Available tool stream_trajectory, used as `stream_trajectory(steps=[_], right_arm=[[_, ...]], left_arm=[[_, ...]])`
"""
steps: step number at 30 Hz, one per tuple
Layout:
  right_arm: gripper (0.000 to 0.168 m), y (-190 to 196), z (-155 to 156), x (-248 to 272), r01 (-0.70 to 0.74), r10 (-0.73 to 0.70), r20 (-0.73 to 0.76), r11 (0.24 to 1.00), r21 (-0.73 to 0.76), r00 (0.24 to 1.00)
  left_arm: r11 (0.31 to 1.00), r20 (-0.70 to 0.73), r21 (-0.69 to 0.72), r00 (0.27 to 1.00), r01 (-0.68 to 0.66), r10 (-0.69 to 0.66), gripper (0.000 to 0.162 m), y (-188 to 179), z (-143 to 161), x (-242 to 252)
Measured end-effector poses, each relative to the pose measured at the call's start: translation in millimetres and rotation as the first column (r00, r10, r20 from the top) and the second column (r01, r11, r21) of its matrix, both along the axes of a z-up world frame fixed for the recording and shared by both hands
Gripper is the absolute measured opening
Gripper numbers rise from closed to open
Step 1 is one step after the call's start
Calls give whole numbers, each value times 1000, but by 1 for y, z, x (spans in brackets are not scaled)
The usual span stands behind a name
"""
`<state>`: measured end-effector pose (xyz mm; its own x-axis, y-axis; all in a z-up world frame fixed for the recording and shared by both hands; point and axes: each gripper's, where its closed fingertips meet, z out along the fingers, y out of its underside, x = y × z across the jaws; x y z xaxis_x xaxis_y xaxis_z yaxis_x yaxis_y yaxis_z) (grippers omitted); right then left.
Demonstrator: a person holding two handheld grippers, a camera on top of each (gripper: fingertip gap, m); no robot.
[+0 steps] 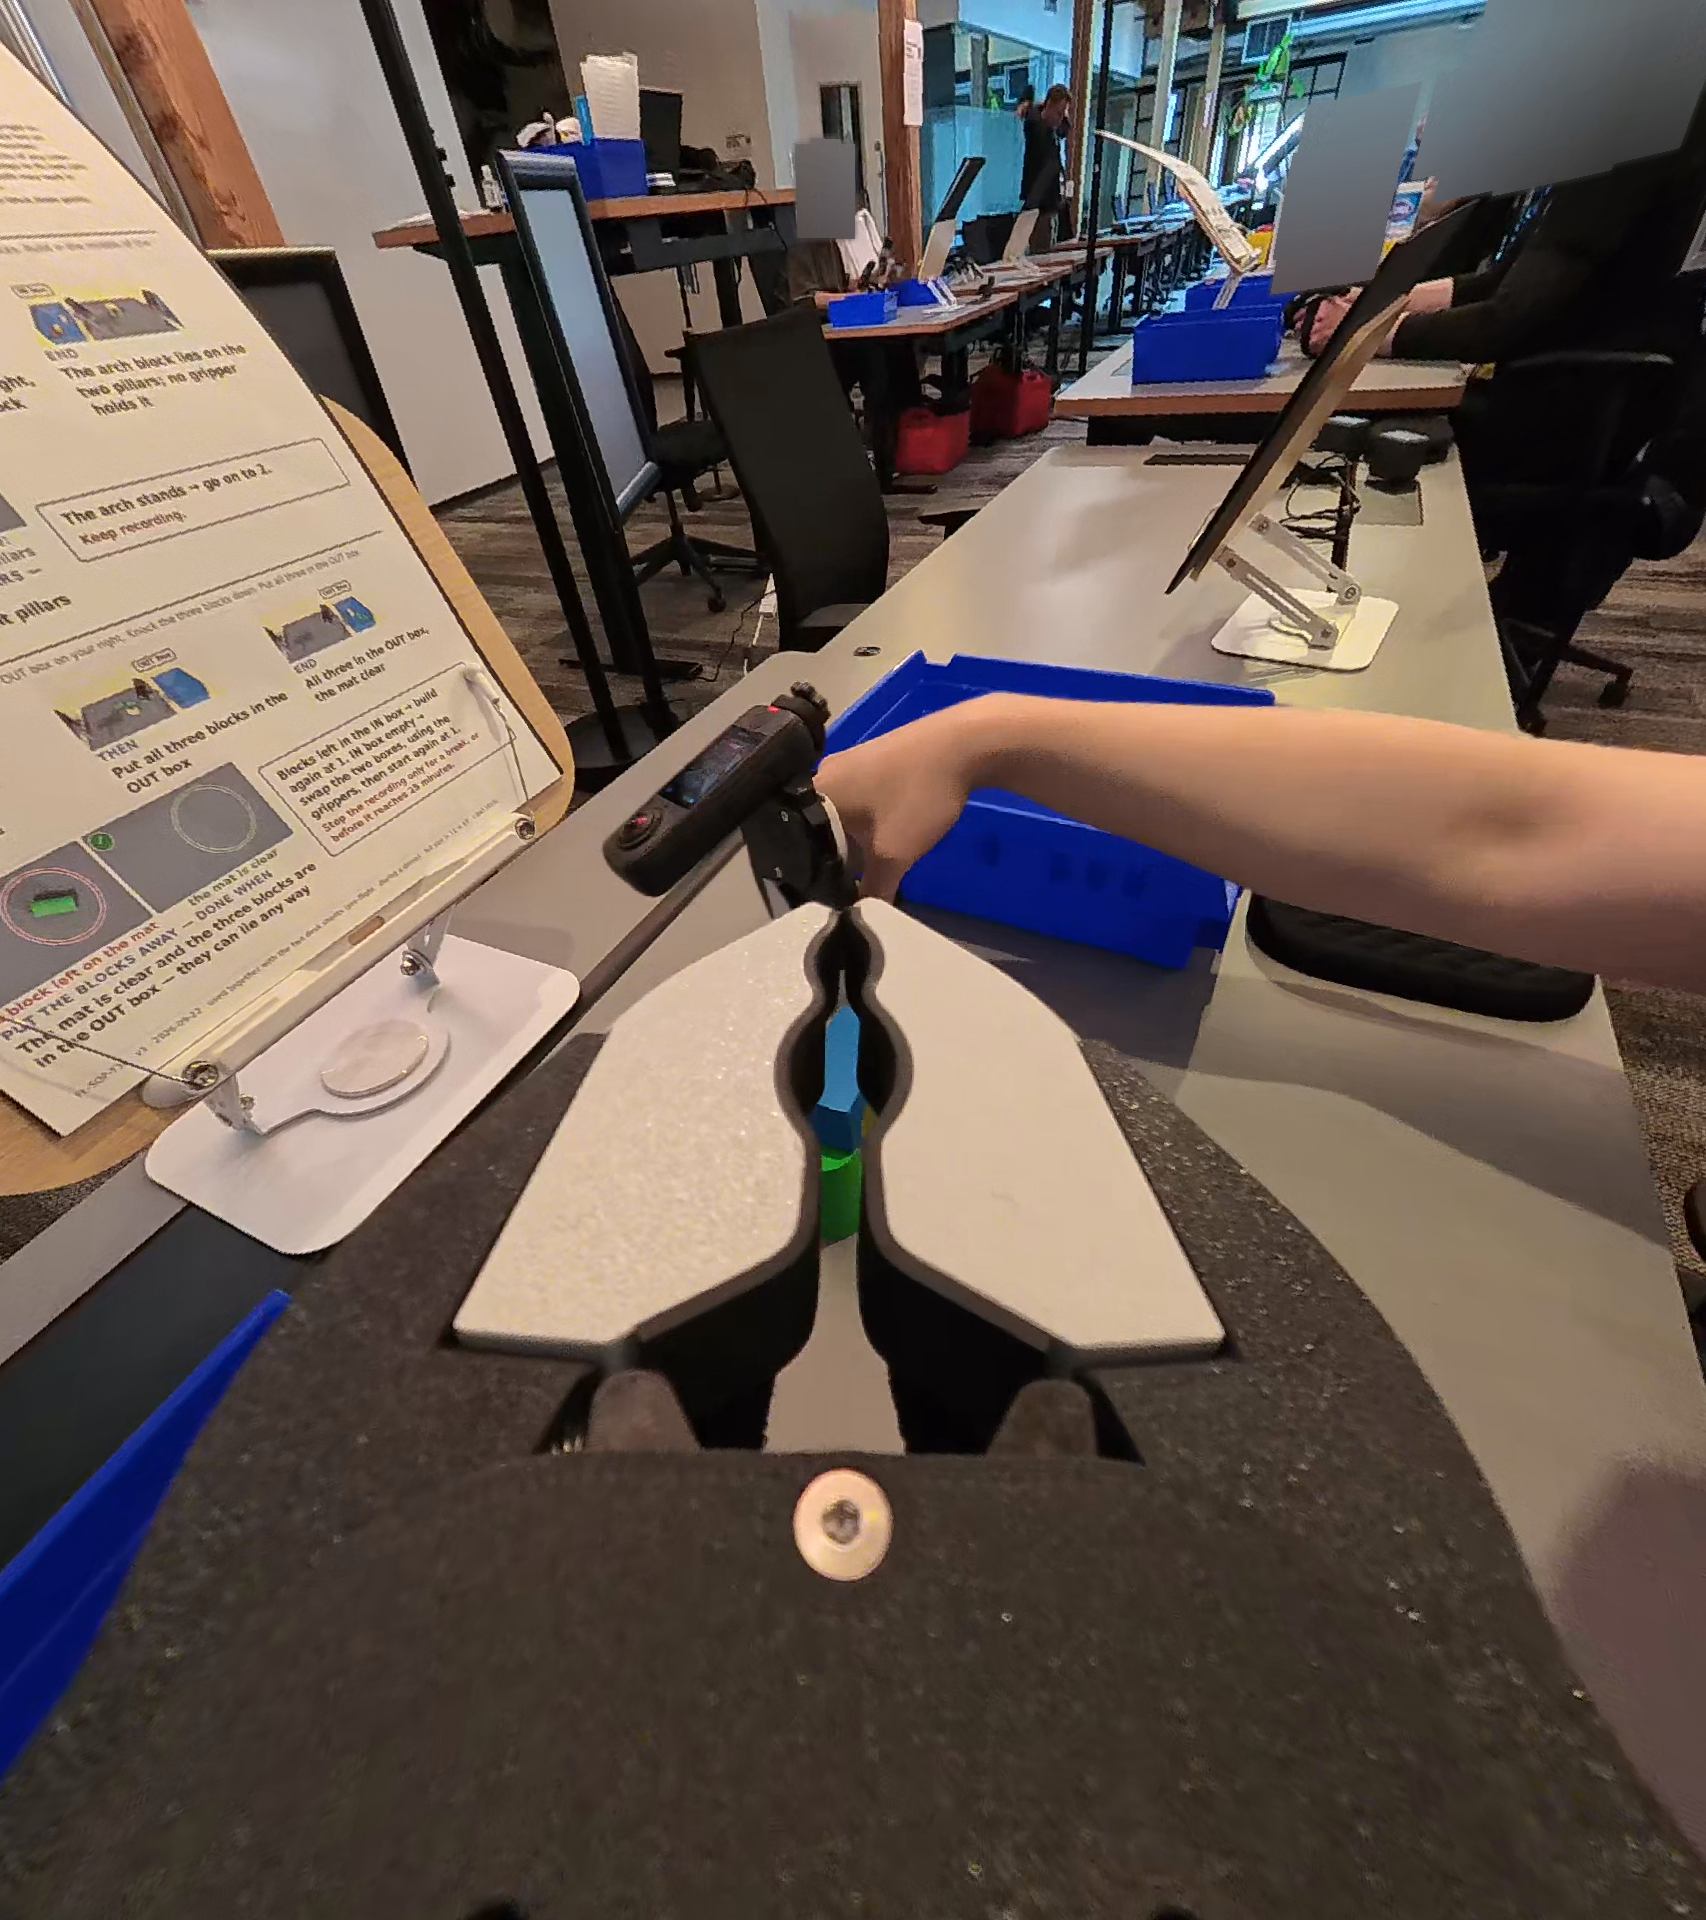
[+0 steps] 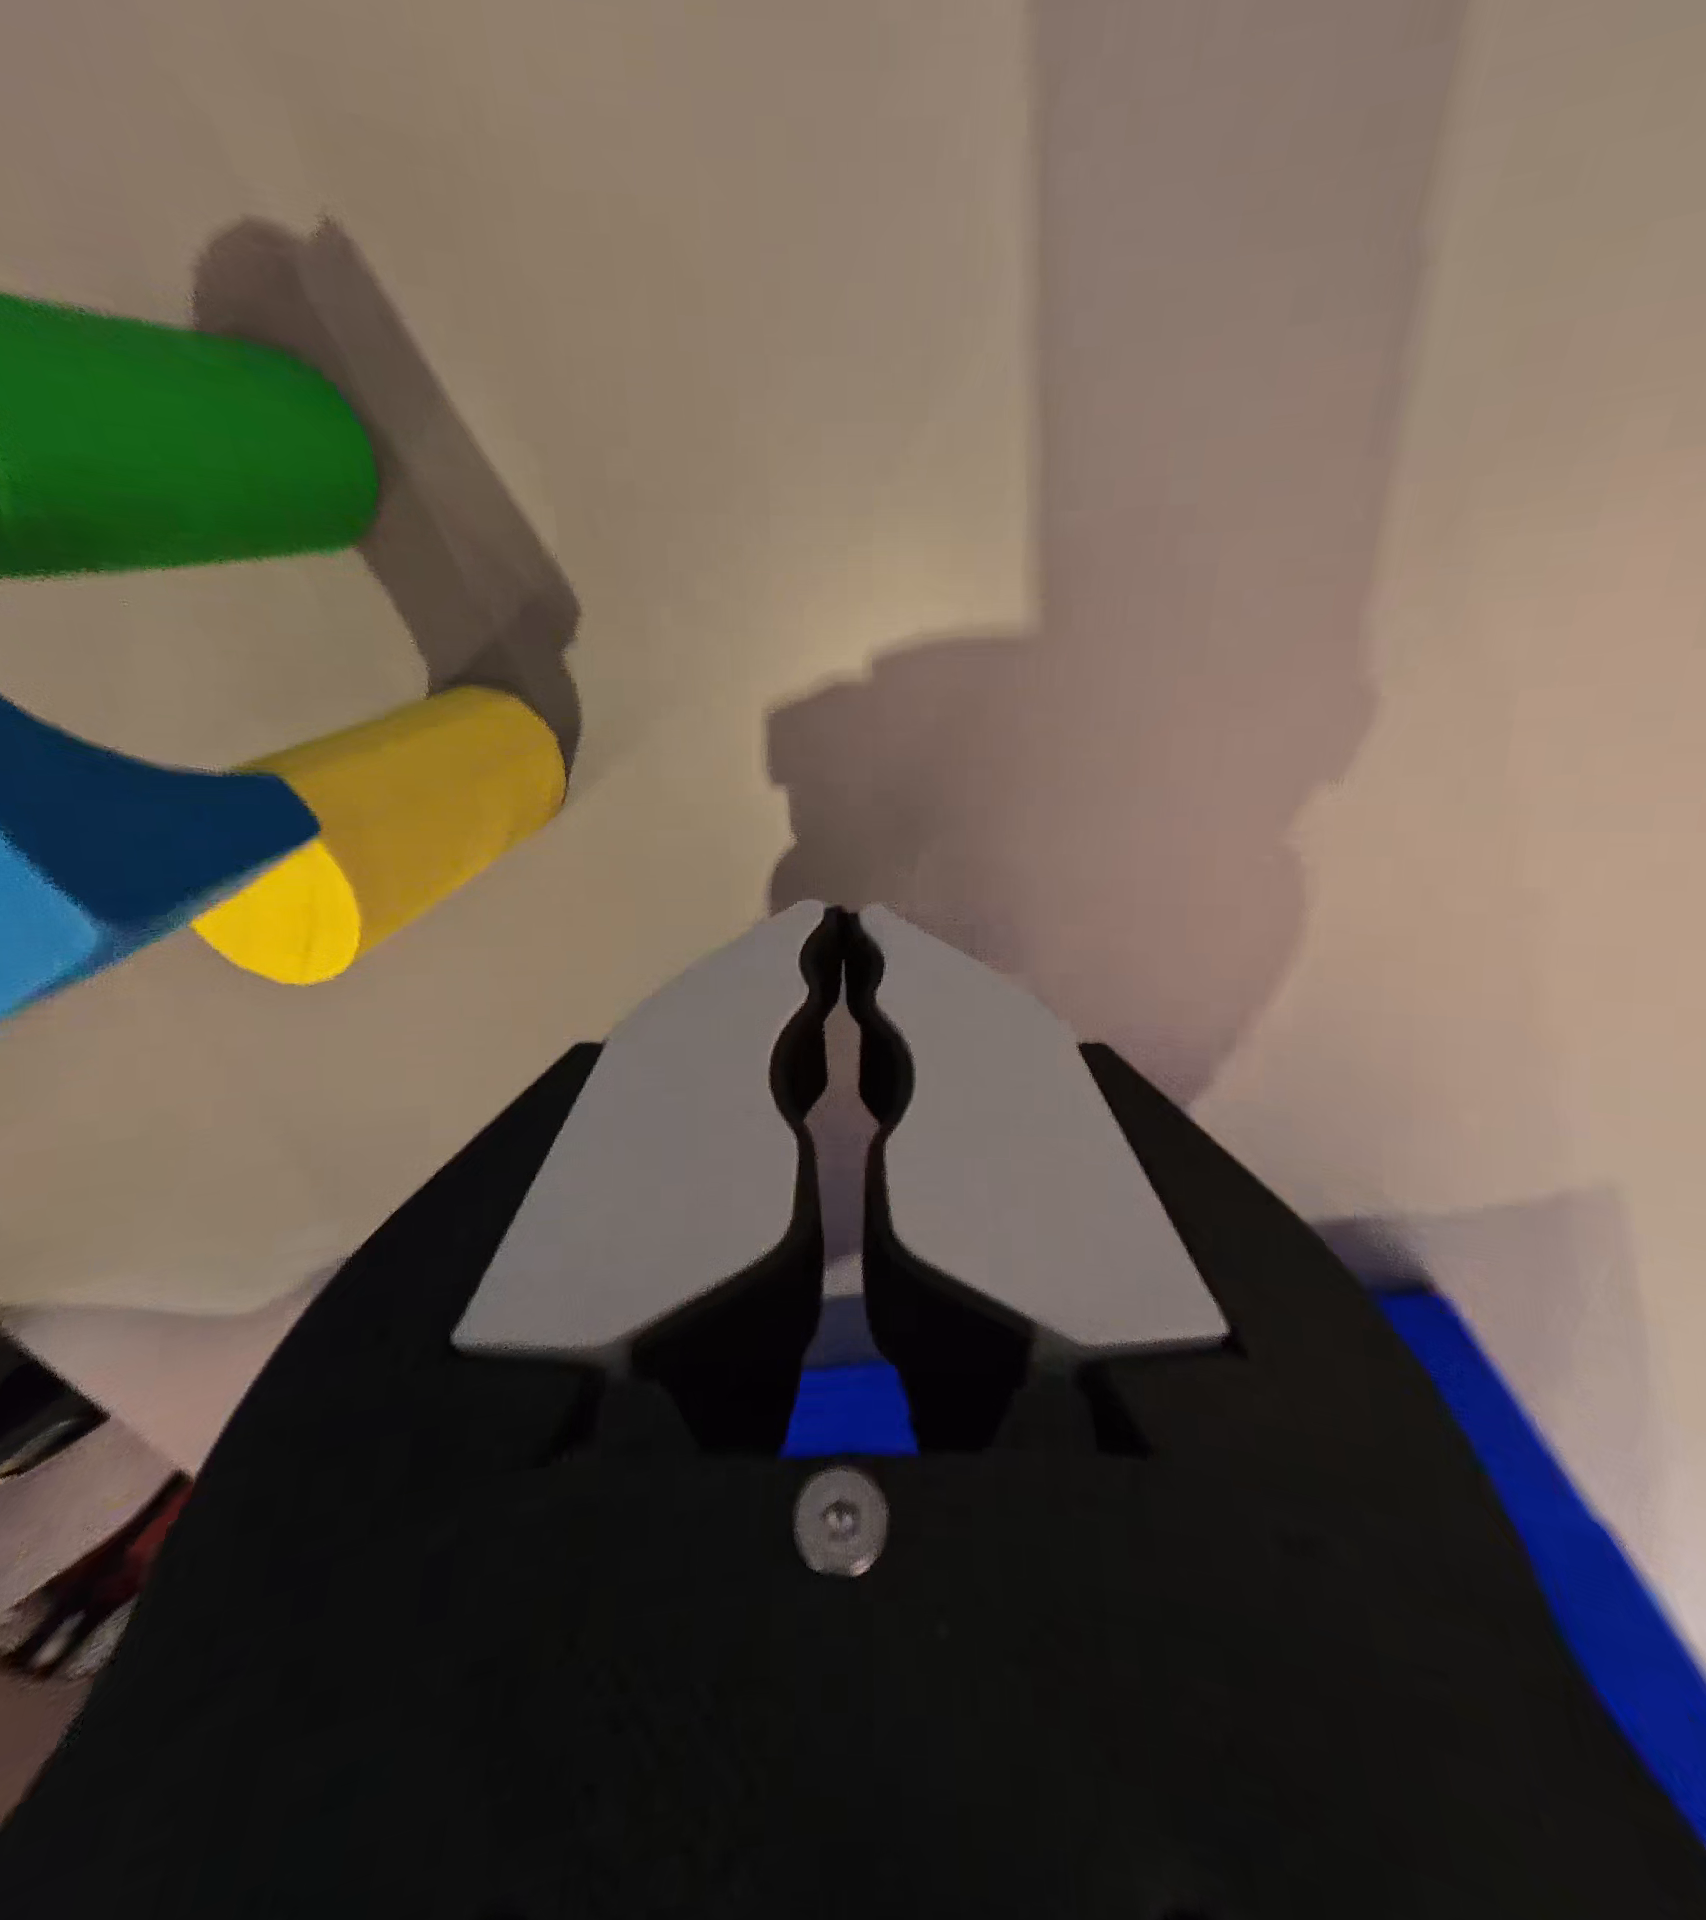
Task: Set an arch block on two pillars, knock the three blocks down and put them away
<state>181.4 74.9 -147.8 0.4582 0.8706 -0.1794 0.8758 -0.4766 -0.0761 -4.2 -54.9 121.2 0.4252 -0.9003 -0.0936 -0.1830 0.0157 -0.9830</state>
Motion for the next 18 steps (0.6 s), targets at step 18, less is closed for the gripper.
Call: stream_trajectory(steps=[18], right_arm=[[1, -64, 40, -117, -238, 238, 3, 971, 25, 971]], left_arm=[[1000, 31, 22, 999, 13, -14, 0, -12, 14, -8]])
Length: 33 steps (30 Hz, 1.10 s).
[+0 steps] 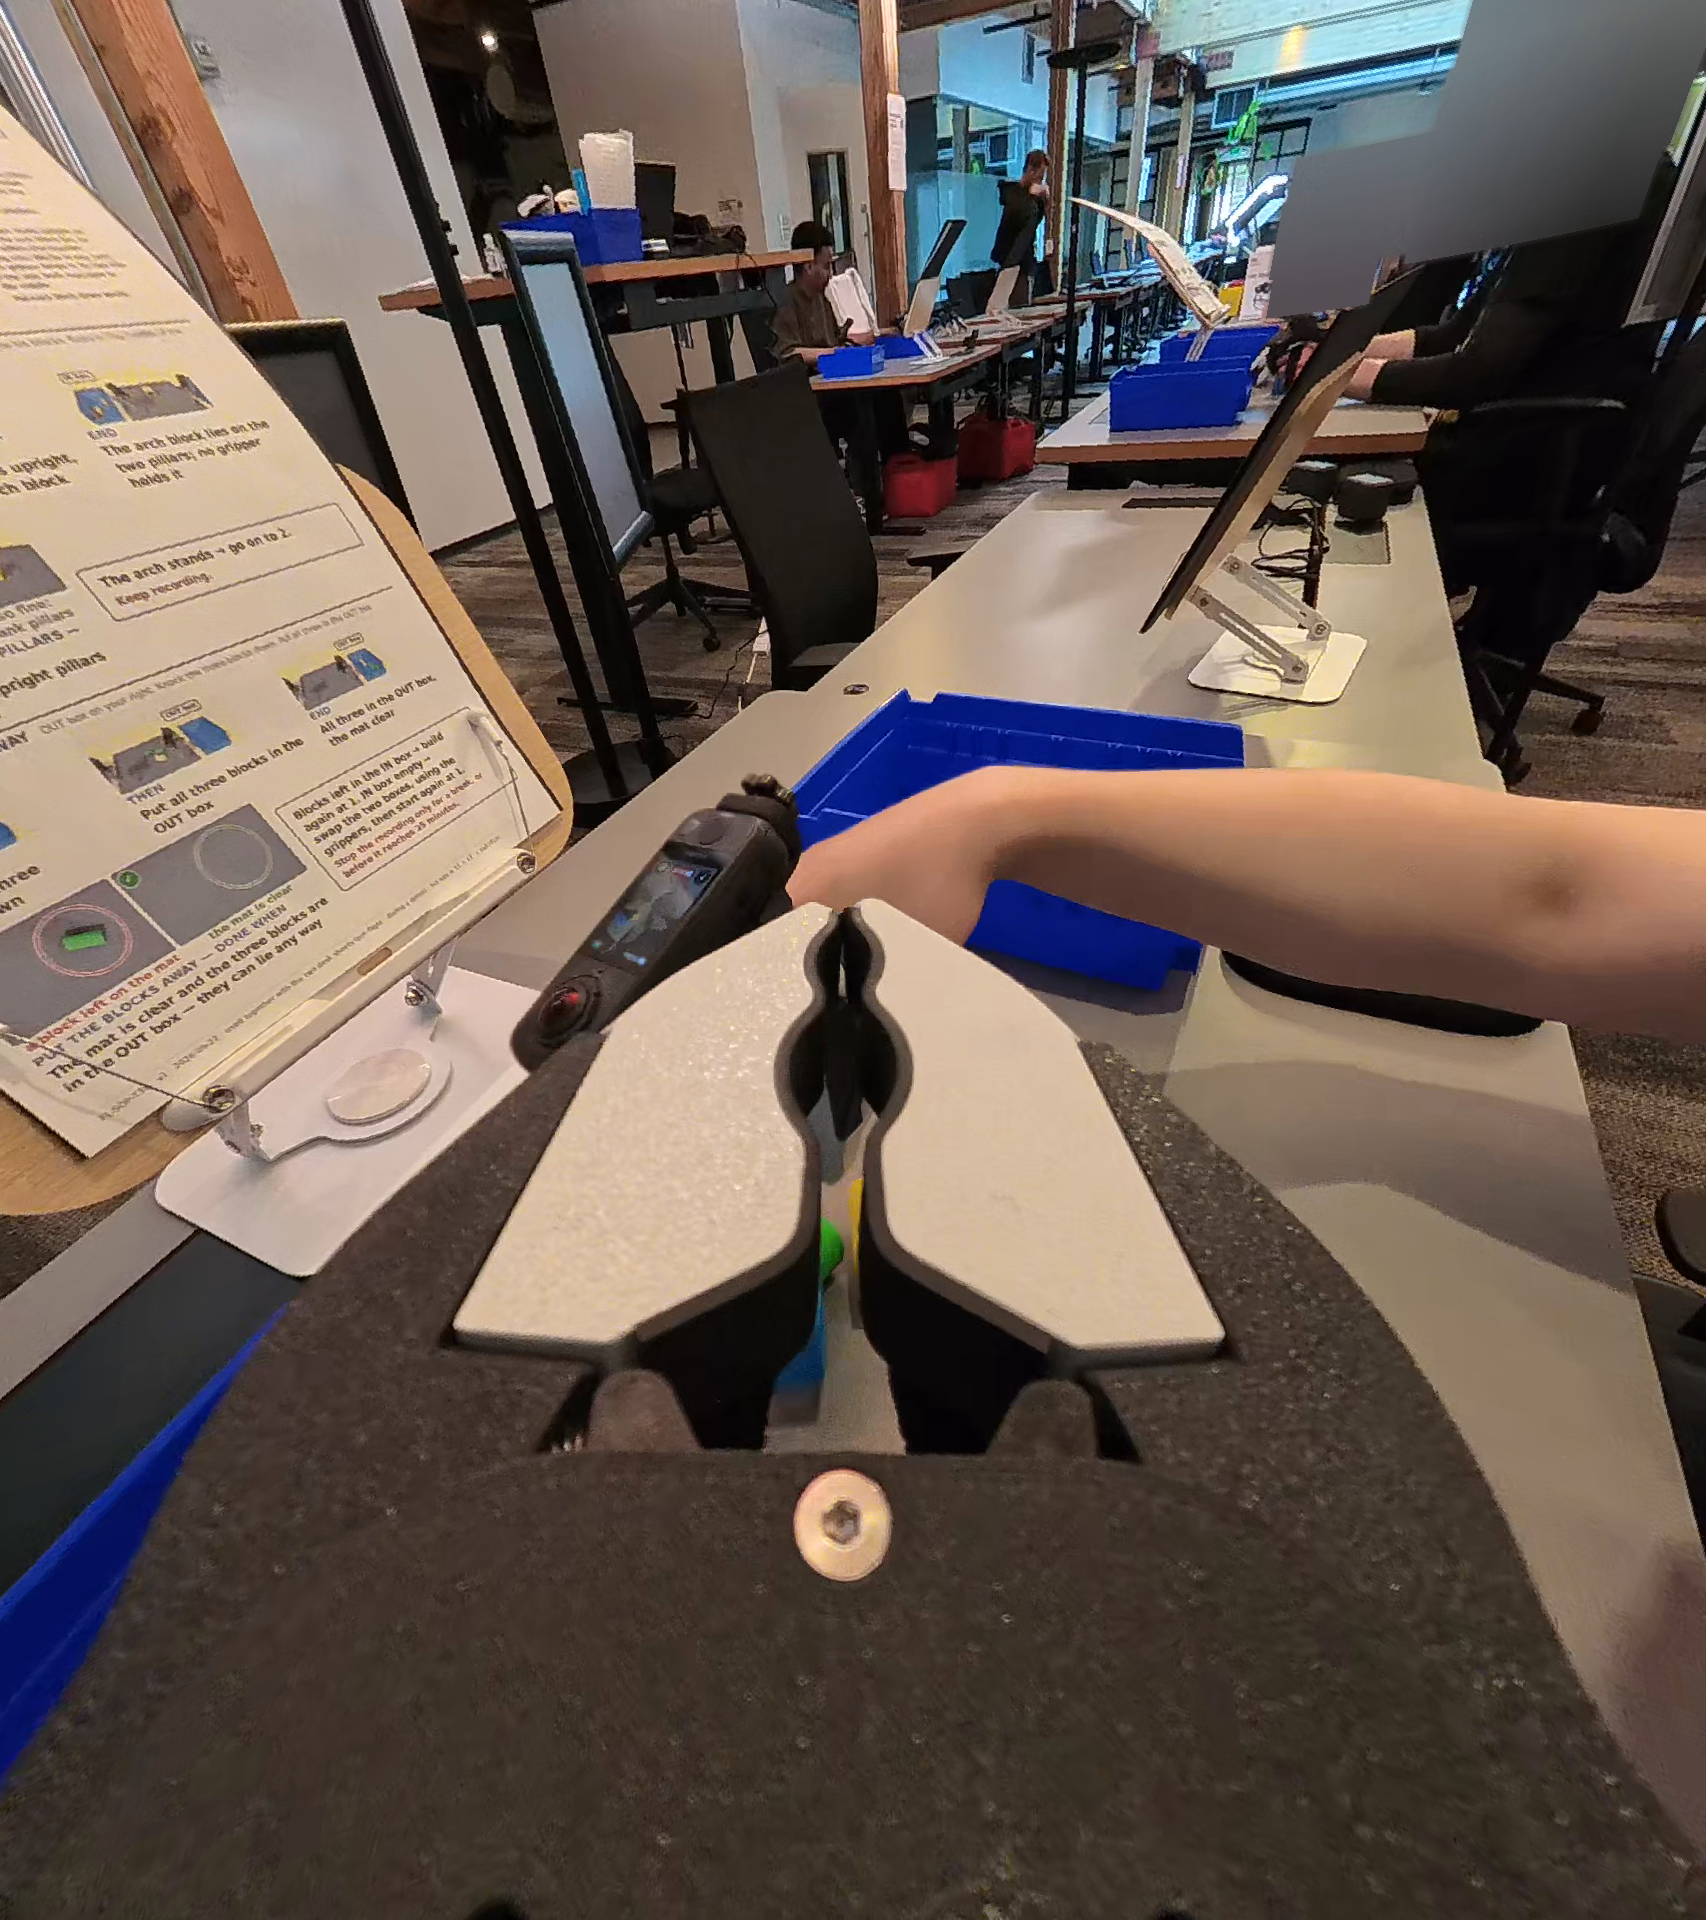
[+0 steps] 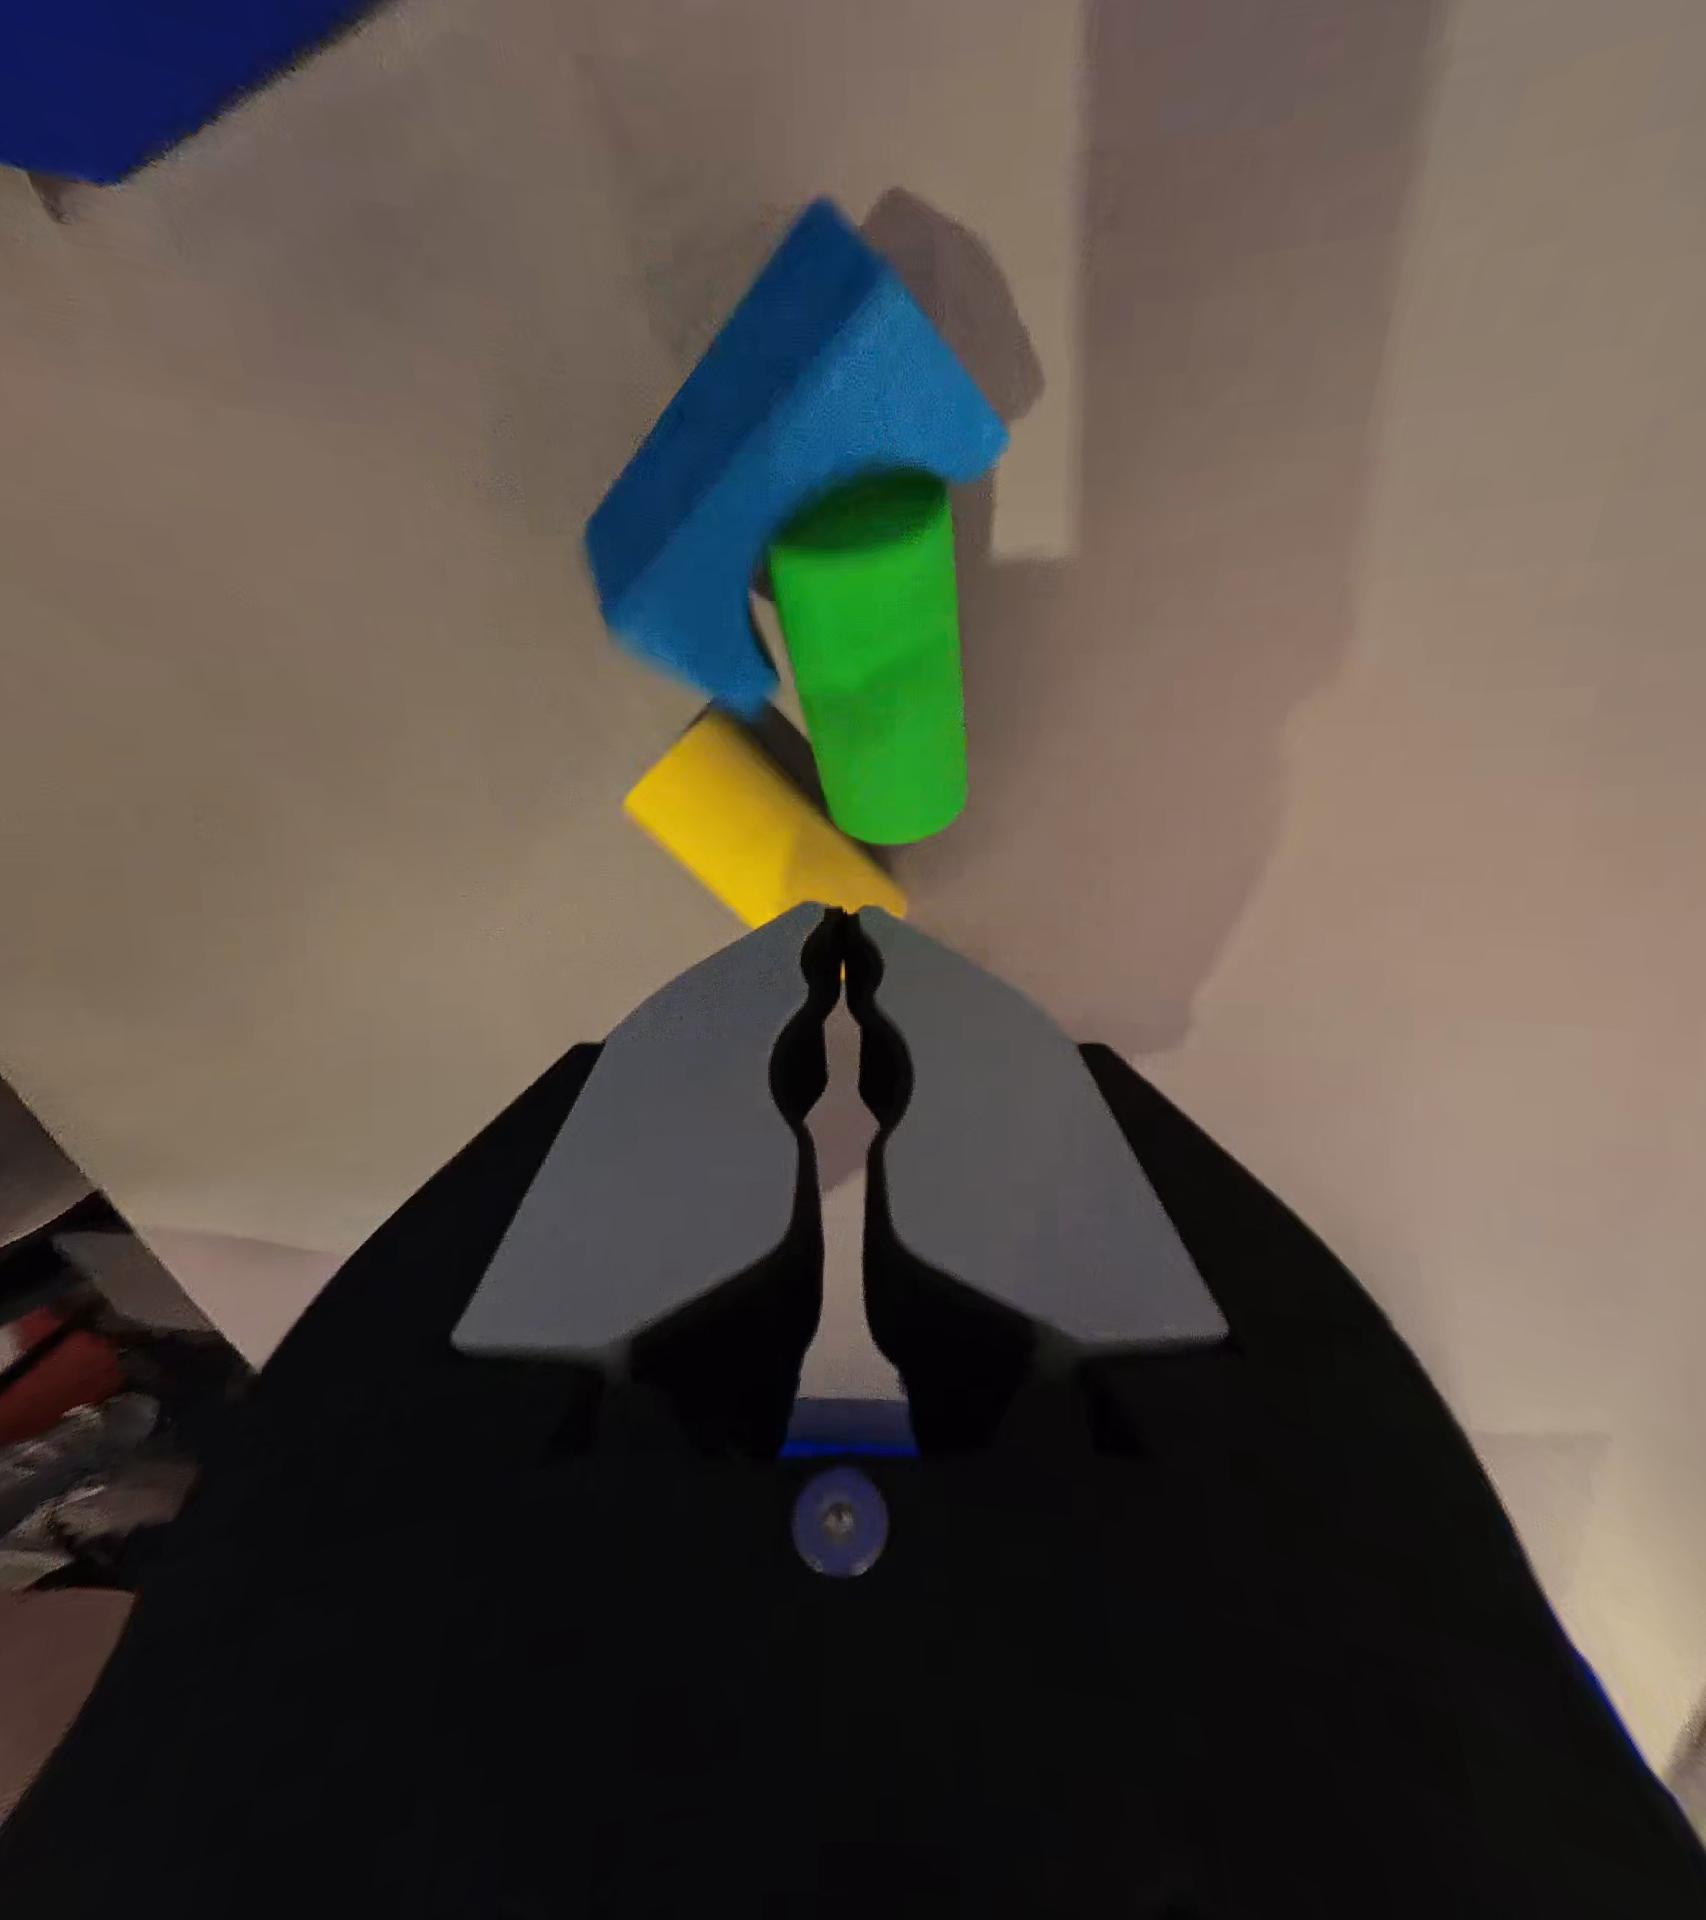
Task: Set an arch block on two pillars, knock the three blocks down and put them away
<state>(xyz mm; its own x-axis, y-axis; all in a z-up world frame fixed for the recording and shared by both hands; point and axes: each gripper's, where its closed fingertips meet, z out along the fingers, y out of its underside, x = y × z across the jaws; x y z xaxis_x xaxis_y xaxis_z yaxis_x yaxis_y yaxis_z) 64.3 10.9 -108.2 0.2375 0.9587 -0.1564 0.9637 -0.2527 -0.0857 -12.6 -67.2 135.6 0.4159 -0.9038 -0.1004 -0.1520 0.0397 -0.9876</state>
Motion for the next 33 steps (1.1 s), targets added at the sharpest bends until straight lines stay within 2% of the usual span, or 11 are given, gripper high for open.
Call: stream_trajectory(steps=[3, 6, 11, 14, 17, 20, 22, 24, 28, 31, 33], right_arm=[[1, 4, 16, -1, -18, 12, 58, 995, 102, 998], [1, 2, 29, -2, -5, 2, 19, 989, 151, 1000], [2, -35, 29, -2, 24, 29, -233, 976, 218, 972], [36, -57, 12, 15, 151, -33, -352, 938, 312, 936], [64, -80, -10, 34, 402, -232, -475, 866, 296, 849], [78, -108, -34, 46, 553, -372, -514, 792, 259, 773], [78, -110, -39, 56, 614, -400, -525, 715, 335, 751], [76, -109, -41, 59, 652, -421, -548, 678, 340, 723], [72, -113, -42, 60, 628, -442, -517, 730, 268, 733], [72, -106, -20, 66, 612, -420, -527, 746, 263, 739], [72, -92, 18, 86, 613, -383, -548, 717, 332, 744]], left_arm=[[1000, 13, 0, 1000, -3, 3, 0, -1, 4, -5], [1000, 27, -2, 1000, 7, -6, 0, -4, 7, -8], [1000, -6, -4, 1000, -15, 15, 0, -4, 6, -14], [999, -14, -15, 999, -29, 29, 1, -5, 6, -19], [997, -32, -38, 997, -68, 67, 2, -1, 3, -25], [996, -56, -44, 995, -82, 80, 3, -1, 0, -25], [996, -63, -47, 996, -70, 67, 3, -5, 0, -23], [997, -72, -45, 996, -59, 56, 3, -8, -1, -20], [998, -96, -37, 995, -44, 40, 4, -13, -3, -16], [999, -96, -27, 995, -40, 37, 4, -15, -2, -17], [999, -90, -29, 995, -39, 36, 4, -15, 0, -18]])
